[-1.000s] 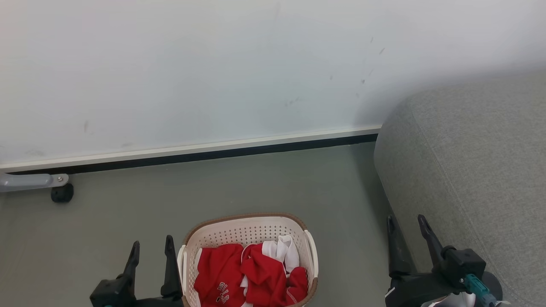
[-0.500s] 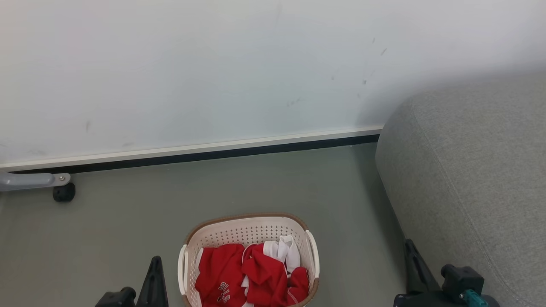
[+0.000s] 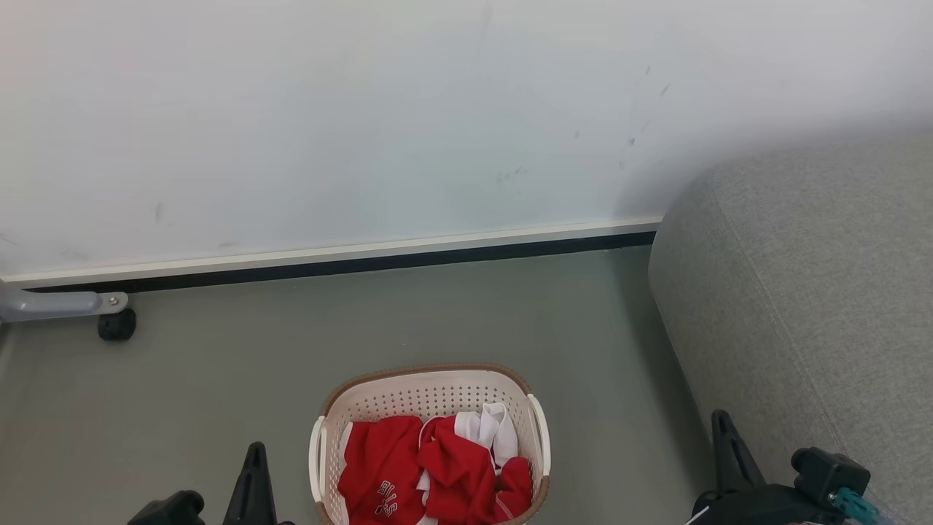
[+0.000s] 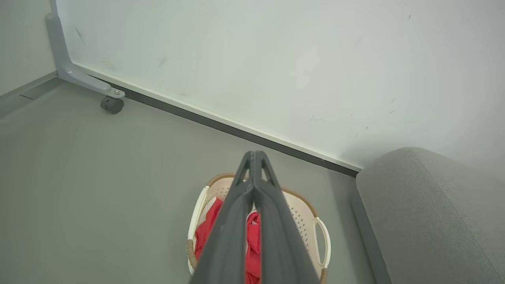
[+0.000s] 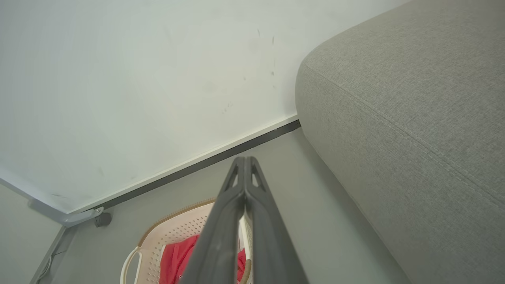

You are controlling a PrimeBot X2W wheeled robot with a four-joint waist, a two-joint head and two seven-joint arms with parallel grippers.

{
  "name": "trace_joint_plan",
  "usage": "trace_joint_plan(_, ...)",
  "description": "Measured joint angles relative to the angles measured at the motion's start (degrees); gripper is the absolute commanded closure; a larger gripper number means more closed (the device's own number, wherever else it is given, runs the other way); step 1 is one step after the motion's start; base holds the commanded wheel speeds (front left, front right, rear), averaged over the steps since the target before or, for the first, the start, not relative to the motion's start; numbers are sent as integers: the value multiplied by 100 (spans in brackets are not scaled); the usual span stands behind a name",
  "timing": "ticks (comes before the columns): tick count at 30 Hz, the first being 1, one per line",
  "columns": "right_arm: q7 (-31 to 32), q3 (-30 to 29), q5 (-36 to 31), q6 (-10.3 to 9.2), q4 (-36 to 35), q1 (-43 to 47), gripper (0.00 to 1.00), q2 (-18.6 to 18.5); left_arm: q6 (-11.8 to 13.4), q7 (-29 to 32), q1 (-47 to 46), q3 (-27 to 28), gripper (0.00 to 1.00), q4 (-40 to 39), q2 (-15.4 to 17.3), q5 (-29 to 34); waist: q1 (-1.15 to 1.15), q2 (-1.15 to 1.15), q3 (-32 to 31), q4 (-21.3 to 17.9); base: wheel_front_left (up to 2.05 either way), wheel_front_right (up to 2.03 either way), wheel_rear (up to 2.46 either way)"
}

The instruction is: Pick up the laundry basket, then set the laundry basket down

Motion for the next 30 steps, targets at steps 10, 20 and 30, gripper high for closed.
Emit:
trace_joint_plan(10, 233, -241, 800, 144, -13, -17, 100, 16, -142, 236, -25, 149, 100, 0, 1, -745, 0, 0, -1, 46, 0, 0, 0)
trace_joint_plan(20, 452, -481, 1577, 276, -46, -20, 100, 31, -291, 457, -77, 282, 100, -3, 1, -1473, 0, 0, 0, 92, 0, 0, 0)
trace_joint_plan(30, 656, -721, 2347, 416, -78, -25, 100, 42, -439, 676, -152, 412, 100, -4, 2, -2197, 0, 0, 0, 137, 0, 0, 0)
